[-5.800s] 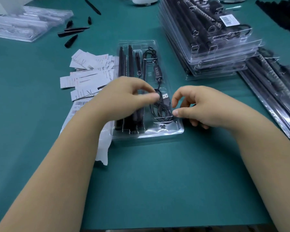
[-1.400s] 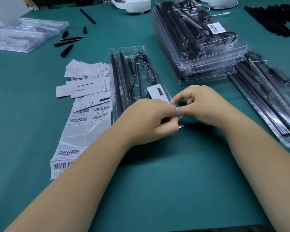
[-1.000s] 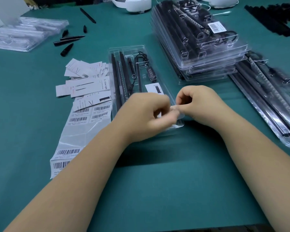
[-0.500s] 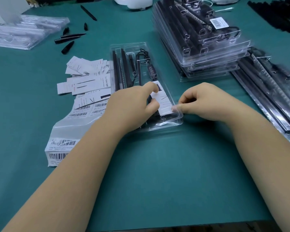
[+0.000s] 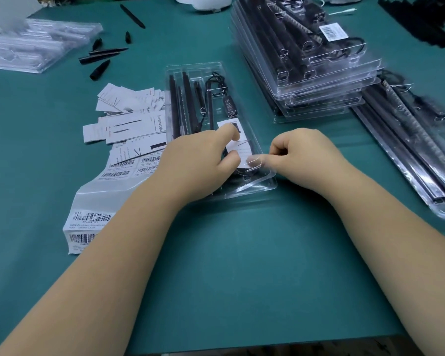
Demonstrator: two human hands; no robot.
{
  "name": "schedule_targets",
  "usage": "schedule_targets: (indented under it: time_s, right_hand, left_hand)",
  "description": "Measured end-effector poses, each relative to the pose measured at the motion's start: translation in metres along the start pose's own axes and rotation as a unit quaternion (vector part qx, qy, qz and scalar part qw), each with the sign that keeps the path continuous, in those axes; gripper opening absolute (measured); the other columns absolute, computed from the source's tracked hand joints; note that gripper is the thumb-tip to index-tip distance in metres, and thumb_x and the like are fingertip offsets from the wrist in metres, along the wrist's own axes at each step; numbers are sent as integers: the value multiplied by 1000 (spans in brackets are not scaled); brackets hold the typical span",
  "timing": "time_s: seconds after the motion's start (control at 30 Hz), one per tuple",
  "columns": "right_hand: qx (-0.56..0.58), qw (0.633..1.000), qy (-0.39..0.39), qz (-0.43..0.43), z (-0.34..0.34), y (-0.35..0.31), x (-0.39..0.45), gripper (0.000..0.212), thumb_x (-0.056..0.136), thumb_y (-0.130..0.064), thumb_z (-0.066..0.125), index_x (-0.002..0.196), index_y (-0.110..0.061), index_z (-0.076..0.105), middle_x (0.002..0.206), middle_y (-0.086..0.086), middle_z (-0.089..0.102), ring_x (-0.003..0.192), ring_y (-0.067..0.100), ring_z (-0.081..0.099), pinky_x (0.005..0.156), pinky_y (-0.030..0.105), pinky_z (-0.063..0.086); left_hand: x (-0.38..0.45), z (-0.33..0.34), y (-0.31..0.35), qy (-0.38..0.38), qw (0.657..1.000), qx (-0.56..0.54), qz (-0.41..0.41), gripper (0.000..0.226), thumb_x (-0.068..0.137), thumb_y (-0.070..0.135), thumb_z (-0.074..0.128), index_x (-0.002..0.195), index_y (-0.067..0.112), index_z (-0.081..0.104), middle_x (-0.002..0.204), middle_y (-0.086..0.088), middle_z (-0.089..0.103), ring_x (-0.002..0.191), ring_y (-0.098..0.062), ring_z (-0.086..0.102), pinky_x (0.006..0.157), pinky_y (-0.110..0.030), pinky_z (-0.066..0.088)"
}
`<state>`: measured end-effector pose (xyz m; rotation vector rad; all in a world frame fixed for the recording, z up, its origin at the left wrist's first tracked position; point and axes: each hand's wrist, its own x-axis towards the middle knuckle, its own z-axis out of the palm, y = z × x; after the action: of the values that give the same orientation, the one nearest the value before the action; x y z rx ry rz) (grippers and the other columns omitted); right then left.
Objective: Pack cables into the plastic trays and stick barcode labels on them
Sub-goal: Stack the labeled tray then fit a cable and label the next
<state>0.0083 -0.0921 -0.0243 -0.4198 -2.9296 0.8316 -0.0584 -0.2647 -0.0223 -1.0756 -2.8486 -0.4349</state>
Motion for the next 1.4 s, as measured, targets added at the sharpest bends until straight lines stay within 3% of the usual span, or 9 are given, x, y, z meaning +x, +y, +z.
schedule_targets:
  time_s: [0.27,0.43,0.57,0.7,0.83,1.0,1.13,1.3,1.4]
  right_hand:
    - [20,998,-62,-19,-6,3,-1,35,83,-53,61,67,-22,62,48,-10,44,50,6,40,51,27,31]
    - [73,991,-110,-35,-15,6,-2,21,85,-41,63,74,-24,67,49,-15,51,44,-4,43,42,8,32]
    - [107,985,-136,-22,-21,9,-4,7,83,-30,66,79,-29,72,75,-14,69,72,0,60,65,12,42]
    - [144,979,-147,15,-24,5,-5,26,88,-26,55,72,-29,75,70,-15,69,62,0,56,66,22,42]
    - [88,983,-163,13,-22,0,-8,38,89,-49,52,62,-30,72,56,-13,62,52,-1,50,58,26,35]
    - [55,987,-146,23,-19,-7,-8,32,85,-39,61,59,-23,71,59,-6,67,54,3,54,58,24,42]
    - [52,990,-117,58,-16,-11,-8,22,84,-34,62,72,-16,67,59,-5,65,43,9,48,45,22,38]
    - [-12,997,-51,54,-2,-22,-10,44,96,-35,41,69,-4,56,64,11,61,48,22,49,47,27,40]
    - [-77,996,-5,38,7,-29,-11,42,99,-32,33,68,-6,46,69,11,57,64,28,52,54,31,39]
  left_hand:
    - [2,1,3,3,1000,20,-12,32,92,34,37,123,33,44,63,13,44,59,1,40,49,-27,20]
    - [2,1,4,4,1000,29,-7,31,92,34,36,121,32,45,63,11,44,58,1,40,49,-27,20]
    - [2,1,5,-3,999,39,-1,29,93,34,36,120,31,45,66,12,43,59,1,39,49,-27,21]
    - [2,-1,4,-13,999,41,4,28,95,36,36,121,31,45,69,12,44,61,1,40,50,-27,22]
    - [2,-5,2,-52,998,23,19,38,93,52,39,125,32,43,71,16,41,67,-10,46,54,-29,29]
    - [-3,-11,-5,-93,994,-19,47,68,80,61,48,141,32,37,111,14,50,103,-14,49,79,-25,31]
    - [-5,-12,-4,-89,994,-6,59,67,85,58,50,144,30,35,86,18,34,88,-12,40,73,-25,26]
    - [-3,-8,-7,-73,995,-42,58,73,84,56,59,146,28,32,110,8,51,108,-15,48,80,-22,29]
    - [-3,-7,-8,-52,992,-108,30,82,75,54,70,142,30,29,84,22,40,79,1,46,63,-16,28]
